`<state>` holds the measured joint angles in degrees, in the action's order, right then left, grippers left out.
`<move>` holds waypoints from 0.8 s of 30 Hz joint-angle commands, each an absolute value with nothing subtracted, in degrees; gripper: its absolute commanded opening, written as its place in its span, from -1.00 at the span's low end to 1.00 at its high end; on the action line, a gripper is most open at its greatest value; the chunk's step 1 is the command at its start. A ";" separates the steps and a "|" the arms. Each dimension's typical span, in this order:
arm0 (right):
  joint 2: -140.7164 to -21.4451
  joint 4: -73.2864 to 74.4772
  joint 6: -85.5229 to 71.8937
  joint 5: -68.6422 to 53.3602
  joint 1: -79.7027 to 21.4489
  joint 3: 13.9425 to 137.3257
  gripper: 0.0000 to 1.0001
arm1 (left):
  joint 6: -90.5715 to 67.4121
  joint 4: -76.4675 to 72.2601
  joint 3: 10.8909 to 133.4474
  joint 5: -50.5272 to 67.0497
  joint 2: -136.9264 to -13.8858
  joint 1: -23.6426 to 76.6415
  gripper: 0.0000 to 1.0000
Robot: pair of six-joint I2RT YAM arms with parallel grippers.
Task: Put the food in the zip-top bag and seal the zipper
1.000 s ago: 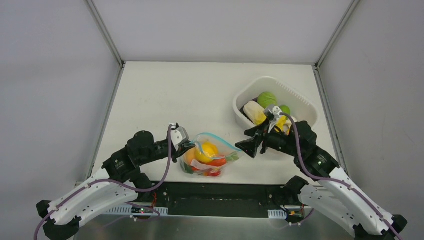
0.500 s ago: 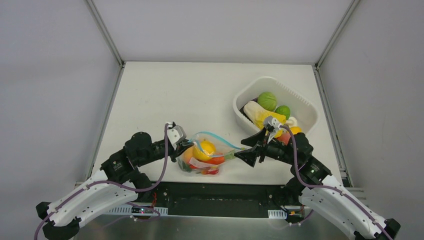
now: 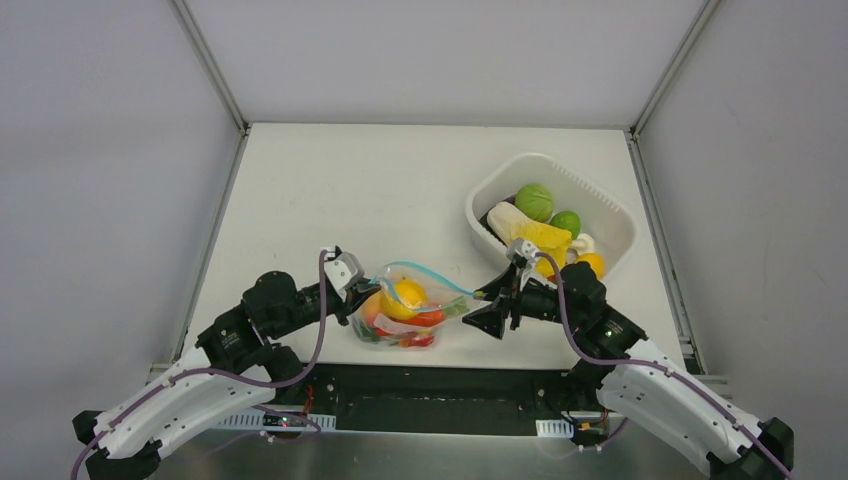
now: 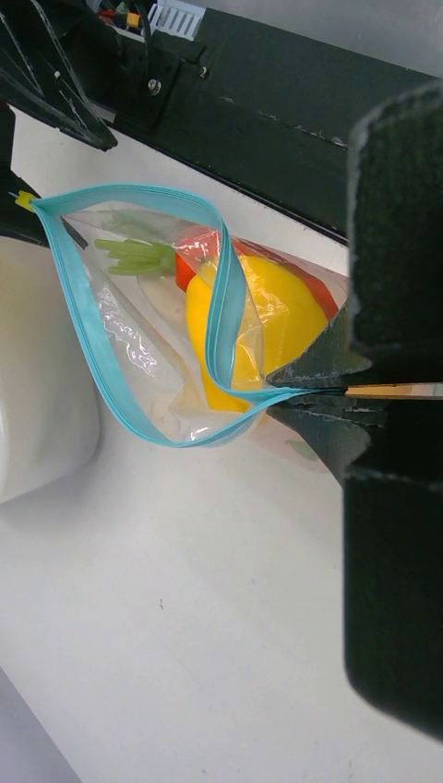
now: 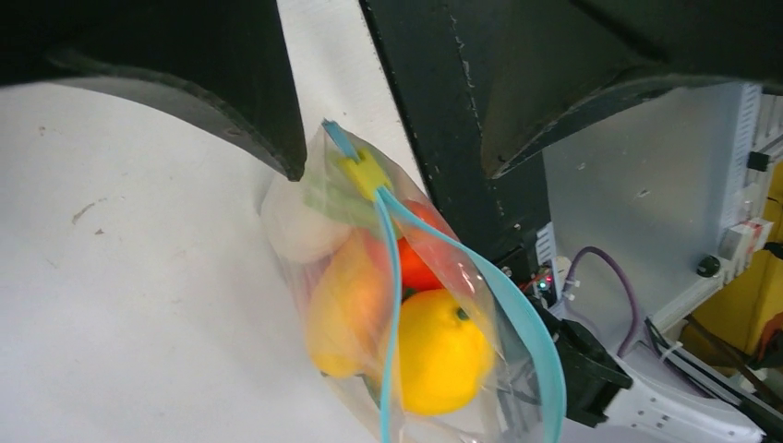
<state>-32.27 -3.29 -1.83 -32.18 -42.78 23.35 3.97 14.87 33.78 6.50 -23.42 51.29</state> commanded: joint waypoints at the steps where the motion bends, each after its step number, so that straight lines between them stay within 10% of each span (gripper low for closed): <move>1: -32.27 -8.06 0.09 -29.08 -42.81 21.55 0.35 | 3.52 12.84 32.98 4.10 -22.76 50.80 -1.00; 12: -24.37 -24.79 0.35 -29.17 -42.80 11.27 -0.42 | 3.18 13.03 32.18 4.57 -22.68 50.72 -1.00; 24: -33.85 -33.35 -1.98 -31.45 -42.84 11.90 -0.76 | 3.17 14.60 32.87 3.55 -21.31 50.73 -1.00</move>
<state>-32.47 -26.85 -1.45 -29.45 -42.78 11.09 3.79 15.33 32.84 5.26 -22.31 51.29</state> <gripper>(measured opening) 0.137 0.011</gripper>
